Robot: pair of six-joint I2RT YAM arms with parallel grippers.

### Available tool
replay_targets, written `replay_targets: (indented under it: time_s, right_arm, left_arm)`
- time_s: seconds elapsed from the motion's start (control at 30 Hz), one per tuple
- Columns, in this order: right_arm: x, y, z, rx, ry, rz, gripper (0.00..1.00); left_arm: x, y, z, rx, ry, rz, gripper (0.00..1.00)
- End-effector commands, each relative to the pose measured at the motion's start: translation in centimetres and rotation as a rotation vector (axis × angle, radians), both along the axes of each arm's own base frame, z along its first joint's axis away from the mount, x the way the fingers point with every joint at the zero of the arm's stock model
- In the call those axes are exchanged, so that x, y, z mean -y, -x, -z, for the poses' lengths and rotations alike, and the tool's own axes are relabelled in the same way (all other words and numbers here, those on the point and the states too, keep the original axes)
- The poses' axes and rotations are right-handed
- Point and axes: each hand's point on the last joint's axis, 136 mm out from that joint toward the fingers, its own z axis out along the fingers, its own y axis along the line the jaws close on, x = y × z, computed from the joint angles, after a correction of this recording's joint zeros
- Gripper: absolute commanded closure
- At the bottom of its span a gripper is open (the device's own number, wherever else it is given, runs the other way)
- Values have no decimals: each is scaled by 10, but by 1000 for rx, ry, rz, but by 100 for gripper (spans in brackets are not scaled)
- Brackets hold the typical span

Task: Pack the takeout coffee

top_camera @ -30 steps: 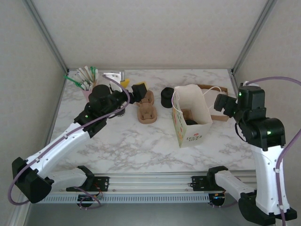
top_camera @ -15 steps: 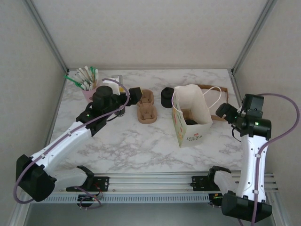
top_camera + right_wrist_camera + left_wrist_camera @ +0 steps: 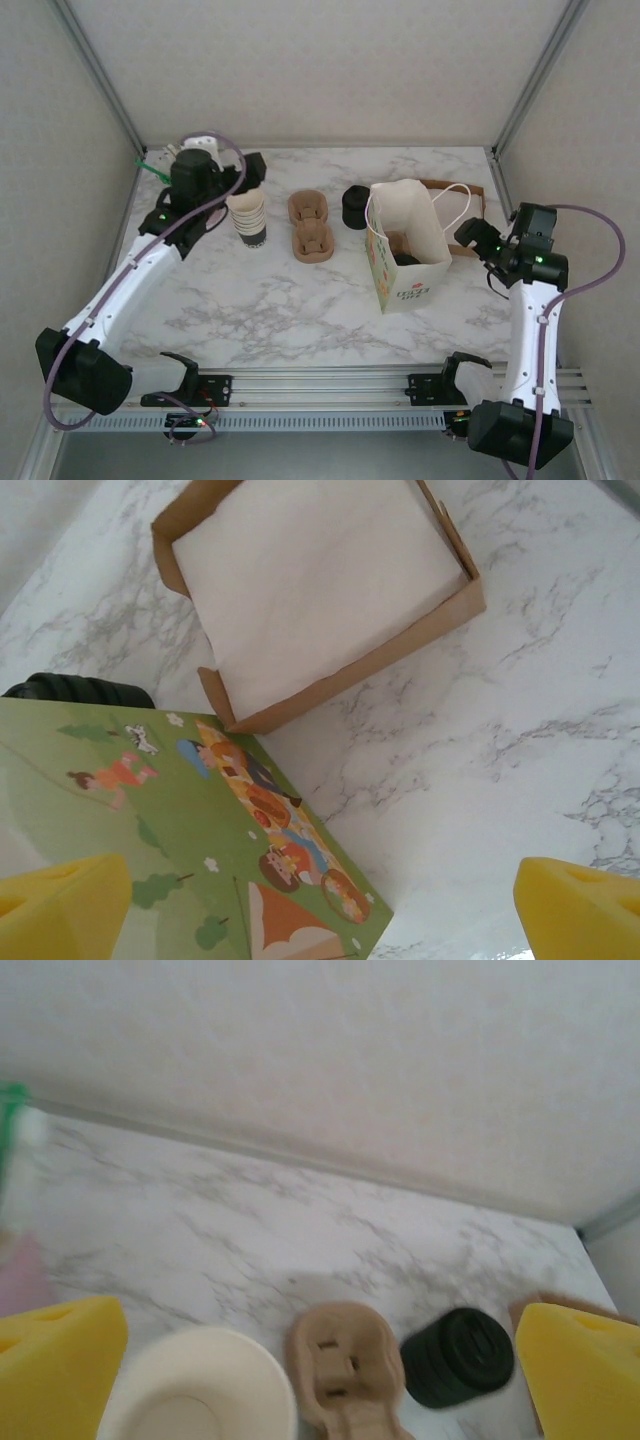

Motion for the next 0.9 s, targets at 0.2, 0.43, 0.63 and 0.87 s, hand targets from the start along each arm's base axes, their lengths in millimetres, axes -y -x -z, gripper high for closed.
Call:
replay_targets:
  time_s: [0.2,0.43,0.63,0.87]
  right_arm:
    - [5,-13,21,-20,-55,68,1]
    - [2,-19,32,-27,-77,55,1]
    - [-2,-23,33,-20,-98,33,1]
    - [-6,-24,30,-7,-116,14,1]
  left_arm:
    - [-129,10,-24,7,-39,-387,7]
    - [-197,27,-20,24,-15,-583,8]
    - [-220,3,5,-22,40,-583,15]
    - [-225,-26,21,-74,43,-549,27]
